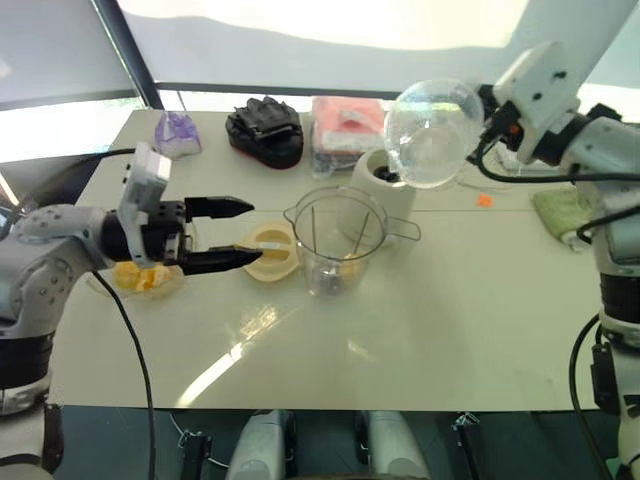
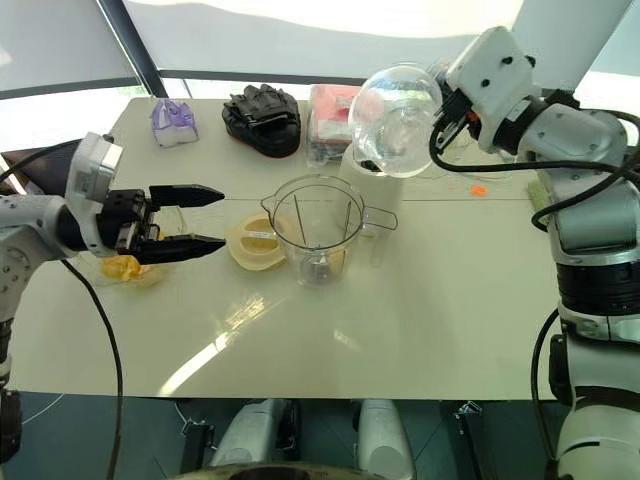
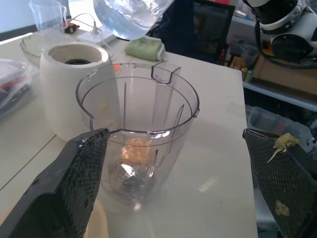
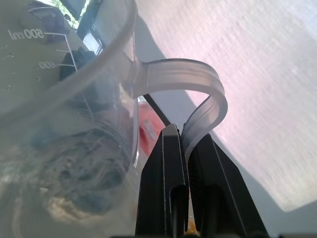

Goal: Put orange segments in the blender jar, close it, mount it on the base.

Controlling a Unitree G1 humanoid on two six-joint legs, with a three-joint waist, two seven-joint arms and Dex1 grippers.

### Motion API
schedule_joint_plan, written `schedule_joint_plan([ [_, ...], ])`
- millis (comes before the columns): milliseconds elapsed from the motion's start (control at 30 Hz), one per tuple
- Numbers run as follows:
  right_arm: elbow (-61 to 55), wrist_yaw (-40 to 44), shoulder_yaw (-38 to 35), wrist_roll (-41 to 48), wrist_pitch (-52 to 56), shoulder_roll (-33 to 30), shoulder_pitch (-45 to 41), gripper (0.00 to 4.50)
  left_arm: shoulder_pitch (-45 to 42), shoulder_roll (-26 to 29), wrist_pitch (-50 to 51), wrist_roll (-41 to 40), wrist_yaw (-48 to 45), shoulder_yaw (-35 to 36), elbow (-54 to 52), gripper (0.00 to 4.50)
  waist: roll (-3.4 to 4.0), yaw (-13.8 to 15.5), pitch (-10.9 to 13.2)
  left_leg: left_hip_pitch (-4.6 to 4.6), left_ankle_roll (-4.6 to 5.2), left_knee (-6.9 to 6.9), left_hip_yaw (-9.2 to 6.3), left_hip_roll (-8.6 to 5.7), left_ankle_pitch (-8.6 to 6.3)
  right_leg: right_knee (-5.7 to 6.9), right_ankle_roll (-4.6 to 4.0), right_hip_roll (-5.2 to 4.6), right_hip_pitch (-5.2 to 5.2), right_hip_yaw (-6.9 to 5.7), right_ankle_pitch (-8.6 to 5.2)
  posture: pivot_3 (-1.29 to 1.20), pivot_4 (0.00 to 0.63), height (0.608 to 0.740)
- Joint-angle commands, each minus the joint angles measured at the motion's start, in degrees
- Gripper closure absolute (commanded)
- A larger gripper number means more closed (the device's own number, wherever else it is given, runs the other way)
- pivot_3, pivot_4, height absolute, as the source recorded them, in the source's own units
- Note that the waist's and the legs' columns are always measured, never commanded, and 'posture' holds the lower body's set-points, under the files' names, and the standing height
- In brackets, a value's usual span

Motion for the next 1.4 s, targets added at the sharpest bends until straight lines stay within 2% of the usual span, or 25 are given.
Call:
schedule_joint_plan([
  [33,-2.65,1.65,0.4,-2.27,-2.64,-1.09,-2.56,4.43,0.53,-0.54,-1.66,0.58,0.79,1.21,-1.64,0.0,0.0,-0.03,0.0,0.0,0.0,0.0,0.0,0.0,0.0,0.0,0.0,0.0,0.0,0.0,0.0,0.0,0.15,0.74],
  [267,-0.23,2.35,3.26,-5.89,-5.78,1.11,-3.46,4.43,1.41,-2.71,-1.89,1.04,2.72,0.59,-3.01,0.0,-0.02,-0.05,0.01,0.01,-0.01,0.0,0.01,0.0,0.01,0.03,0.0,0.01,-0.01,0.0,0.0,0.0,0.15,0.74],
  [733,5.89,1.64,7.54,-14.26,-12.5,4.79,-8.14,4.43,3.16,-3.61,-1.94,1.21,4.84,0.71,-4.82,0.0,-0.02,-0.18,0.01,0.02,-0.02,0.0,0.01,0.01,0.01,0.07,0.03,0.01,-0.04,0.0,0.02,0.0,0.15,0.74],
  [1400,6.95,-0.22,7.78,-22.49,-21.18,5.84,-10.11,4.43,2.68,-4.43,-2.86,1.81,5.38,-0.13,-4.37,0.0,-0.03,-0.19,0.01,0.02,-0.03,0.0,0.02,0.0,0.02,0.08,0.02,0.01,-0.04,0.0,0.02,0.0,0.15,0.74],
])
